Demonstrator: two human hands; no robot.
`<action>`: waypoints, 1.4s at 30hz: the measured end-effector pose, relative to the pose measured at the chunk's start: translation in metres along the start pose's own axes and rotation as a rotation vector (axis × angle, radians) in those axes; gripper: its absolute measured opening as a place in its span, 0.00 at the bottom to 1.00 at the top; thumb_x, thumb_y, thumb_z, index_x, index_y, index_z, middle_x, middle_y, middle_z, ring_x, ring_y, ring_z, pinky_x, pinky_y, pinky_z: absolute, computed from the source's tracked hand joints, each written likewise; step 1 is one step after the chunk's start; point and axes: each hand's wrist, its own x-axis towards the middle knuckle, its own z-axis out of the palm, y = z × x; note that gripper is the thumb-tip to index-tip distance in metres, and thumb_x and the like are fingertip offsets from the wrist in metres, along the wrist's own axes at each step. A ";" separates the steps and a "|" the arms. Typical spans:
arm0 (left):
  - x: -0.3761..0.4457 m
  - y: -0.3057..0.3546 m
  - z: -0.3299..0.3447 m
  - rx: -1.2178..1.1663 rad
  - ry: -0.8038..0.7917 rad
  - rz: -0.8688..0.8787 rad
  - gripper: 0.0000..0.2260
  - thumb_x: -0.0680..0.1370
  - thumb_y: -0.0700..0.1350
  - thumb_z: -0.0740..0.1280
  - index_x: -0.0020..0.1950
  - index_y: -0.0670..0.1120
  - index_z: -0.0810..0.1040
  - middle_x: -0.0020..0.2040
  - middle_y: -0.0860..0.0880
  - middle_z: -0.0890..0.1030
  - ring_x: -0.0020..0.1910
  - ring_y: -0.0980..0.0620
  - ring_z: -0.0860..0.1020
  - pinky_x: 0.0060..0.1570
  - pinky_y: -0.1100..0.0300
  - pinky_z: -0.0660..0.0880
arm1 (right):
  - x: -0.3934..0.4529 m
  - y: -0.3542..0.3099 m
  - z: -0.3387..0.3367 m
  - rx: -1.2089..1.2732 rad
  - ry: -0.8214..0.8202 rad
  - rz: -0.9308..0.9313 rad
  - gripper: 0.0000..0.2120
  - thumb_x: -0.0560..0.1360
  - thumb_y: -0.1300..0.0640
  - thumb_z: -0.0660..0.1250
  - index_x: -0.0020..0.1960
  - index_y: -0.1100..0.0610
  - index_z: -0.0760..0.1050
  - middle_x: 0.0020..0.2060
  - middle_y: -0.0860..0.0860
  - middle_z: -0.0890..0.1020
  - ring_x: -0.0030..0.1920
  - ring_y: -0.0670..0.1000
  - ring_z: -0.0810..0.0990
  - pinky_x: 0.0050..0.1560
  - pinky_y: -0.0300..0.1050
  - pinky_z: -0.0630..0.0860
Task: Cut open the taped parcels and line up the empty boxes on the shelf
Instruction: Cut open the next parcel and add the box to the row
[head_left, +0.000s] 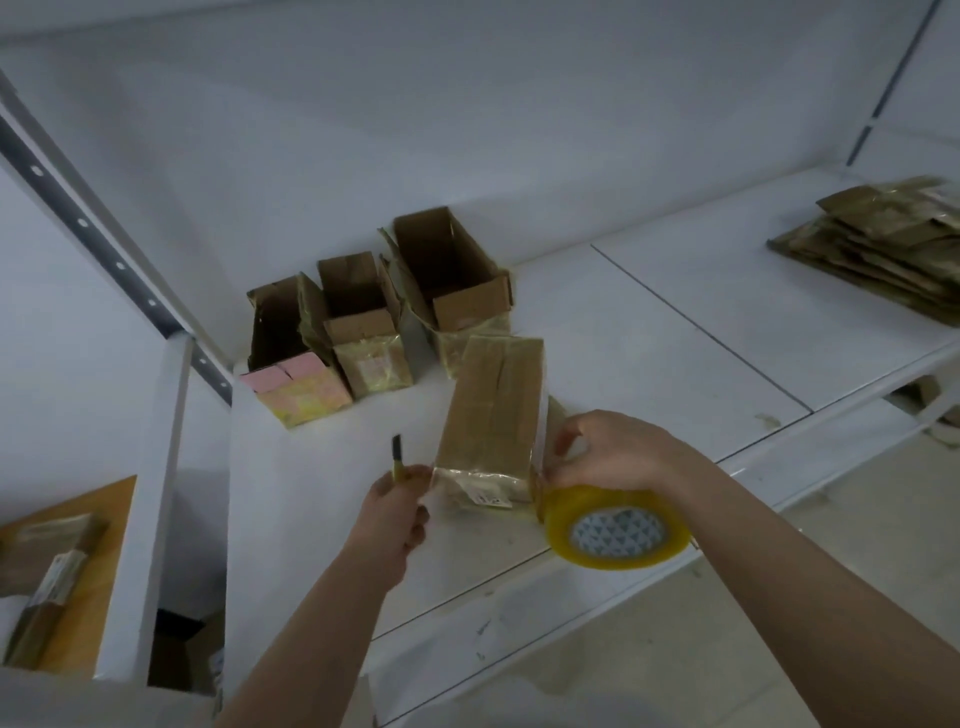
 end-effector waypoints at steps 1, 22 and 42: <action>0.000 0.013 -0.004 0.074 0.019 0.068 0.07 0.80 0.46 0.67 0.52 0.43 0.74 0.33 0.50 0.68 0.25 0.56 0.63 0.23 0.64 0.60 | 0.000 0.002 0.000 0.014 -0.011 0.003 0.20 0.69 0.38 0.71 0.57 0.46 0.76 0.52 0.48 0.80 0.51 0.49 0.79 0.55 0.48 0.77; -0.012 0.069 0.077 0.695 -0.574 0.622 0.22 0.84 0.52 0.54 0.39 0.40 0.74 0.26 0.47 0.76 0.19 0.53 0.69 0.22 0.63 0.68 | -0.020 0.023 -0.009 0.203 -0.105 0.102 0.14 0.78 0.47 0.65 0.63 0.48 0.76 0.54 0.48 0.75 0.47 0.47 0.74 0.42 0.38 0.69; -0.015 0.066 0.059 1.370 -0.789 0.757 0.19 0.82 0.57 0.59 0.39 0.49 0.81 0.38 0.52 0.77 0.38 0.56 0.79 0.43 0.62 0.74 | -0.019 0.050 0.022 0.349 -0.100 0.099 0.11 0.79 0.49 0.66 0.59 0.46 0.83 0.51 0.46 0.81 0.48 0.44 0.77 0.53 0.39 0.70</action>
